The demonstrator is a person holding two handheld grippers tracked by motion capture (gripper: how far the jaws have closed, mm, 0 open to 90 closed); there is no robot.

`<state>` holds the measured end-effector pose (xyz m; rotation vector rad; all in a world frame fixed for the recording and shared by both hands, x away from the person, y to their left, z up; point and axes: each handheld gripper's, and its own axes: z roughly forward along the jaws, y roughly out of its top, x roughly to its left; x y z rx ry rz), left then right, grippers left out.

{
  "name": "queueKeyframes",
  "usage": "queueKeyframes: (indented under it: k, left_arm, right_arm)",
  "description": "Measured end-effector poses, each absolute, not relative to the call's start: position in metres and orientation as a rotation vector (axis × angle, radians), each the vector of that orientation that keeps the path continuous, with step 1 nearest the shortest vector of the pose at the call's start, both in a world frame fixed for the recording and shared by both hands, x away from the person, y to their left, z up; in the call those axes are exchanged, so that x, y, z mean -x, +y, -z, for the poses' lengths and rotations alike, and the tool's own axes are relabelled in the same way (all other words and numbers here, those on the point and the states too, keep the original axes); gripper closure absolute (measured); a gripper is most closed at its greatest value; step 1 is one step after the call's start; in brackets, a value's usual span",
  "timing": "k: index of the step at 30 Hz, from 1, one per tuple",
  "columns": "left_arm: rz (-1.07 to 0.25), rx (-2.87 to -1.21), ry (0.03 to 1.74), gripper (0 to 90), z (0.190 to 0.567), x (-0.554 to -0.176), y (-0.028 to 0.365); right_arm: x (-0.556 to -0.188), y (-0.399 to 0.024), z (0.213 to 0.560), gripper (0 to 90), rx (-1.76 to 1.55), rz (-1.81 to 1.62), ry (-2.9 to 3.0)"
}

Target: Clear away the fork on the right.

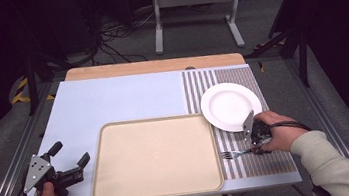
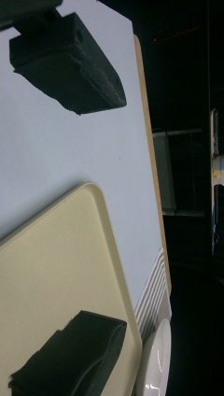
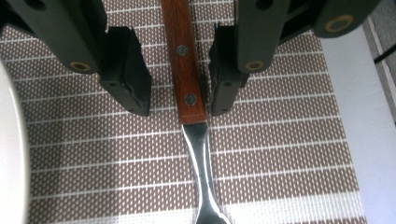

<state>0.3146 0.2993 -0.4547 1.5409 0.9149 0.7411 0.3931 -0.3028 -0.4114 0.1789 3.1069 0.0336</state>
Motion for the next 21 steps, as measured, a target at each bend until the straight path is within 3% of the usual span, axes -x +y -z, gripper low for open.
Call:
queueKeyframes:
  k: [6,21]
  left_arm:
    - [-0.74,-1.54,0.916,0.1,0.4549,-0.3148,0.2993]
    - [-0.741,-1.541,0.914,0.1,0.4553,-0.3152,0.2992]
  right_arm:
    - [-0.3926,-0.299,0.4119,75.0,-0.121,0.027,3.136]
    - [-0.3919,-0.2945,0.4126,77.2,-0.04,0.079,3.13]
